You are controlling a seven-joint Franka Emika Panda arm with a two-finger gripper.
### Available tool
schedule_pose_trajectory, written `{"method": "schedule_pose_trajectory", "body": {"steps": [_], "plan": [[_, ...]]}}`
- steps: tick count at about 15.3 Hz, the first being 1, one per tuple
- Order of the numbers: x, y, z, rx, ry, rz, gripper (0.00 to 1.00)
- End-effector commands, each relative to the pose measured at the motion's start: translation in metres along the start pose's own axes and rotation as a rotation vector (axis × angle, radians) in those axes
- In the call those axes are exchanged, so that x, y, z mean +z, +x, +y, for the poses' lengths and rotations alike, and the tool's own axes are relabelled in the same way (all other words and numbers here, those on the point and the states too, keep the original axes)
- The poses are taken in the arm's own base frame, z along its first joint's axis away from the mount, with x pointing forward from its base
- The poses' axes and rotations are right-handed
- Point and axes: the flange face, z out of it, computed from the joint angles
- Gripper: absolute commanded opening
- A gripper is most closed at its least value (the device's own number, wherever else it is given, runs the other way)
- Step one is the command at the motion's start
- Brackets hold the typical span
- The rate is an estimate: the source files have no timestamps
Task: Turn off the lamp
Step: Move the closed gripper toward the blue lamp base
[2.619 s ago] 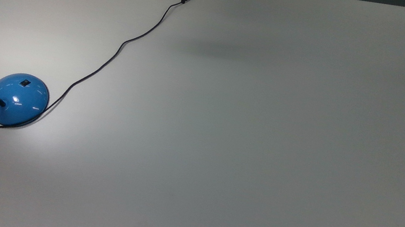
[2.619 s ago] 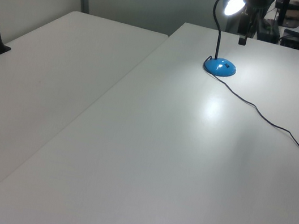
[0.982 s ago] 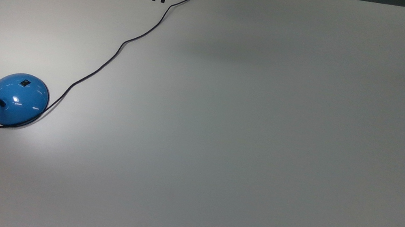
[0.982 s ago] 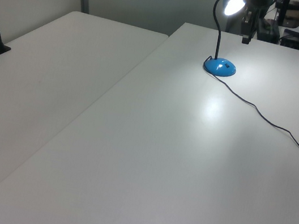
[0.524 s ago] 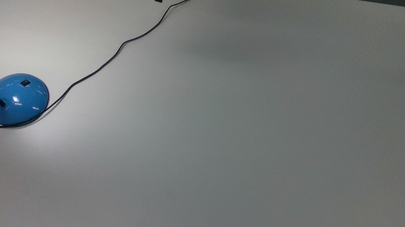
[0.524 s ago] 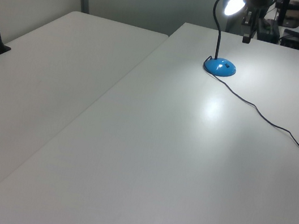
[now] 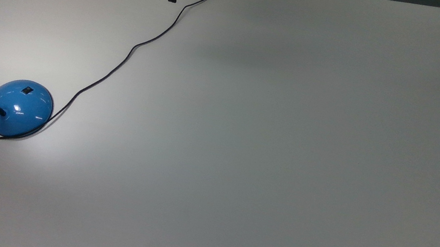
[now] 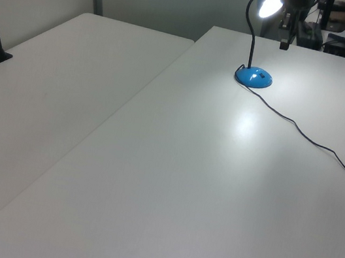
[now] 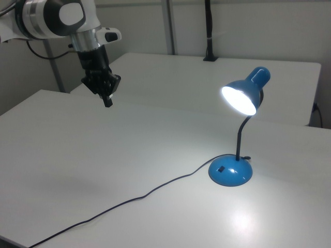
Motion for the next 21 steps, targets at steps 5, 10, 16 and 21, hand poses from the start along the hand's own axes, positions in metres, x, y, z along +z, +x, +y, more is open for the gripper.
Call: {"method": "schedule_pose_trajectory", "body": {"steps": [5, 10, 16, 21], "plan": [[-0.001, -0.001, 0.003, -0.009, -0.008, 0.003, 0.0], [0.002, 0.0, 0.002, -0.016, -0.01, 0.0, 0.0], [0.004, -0.002, 0.012, 0.006, -0.012, -0.006, 0.0], [0.01, -0.004, 0.043, 0.056, -0.012, -0.011, 0.0]]}}
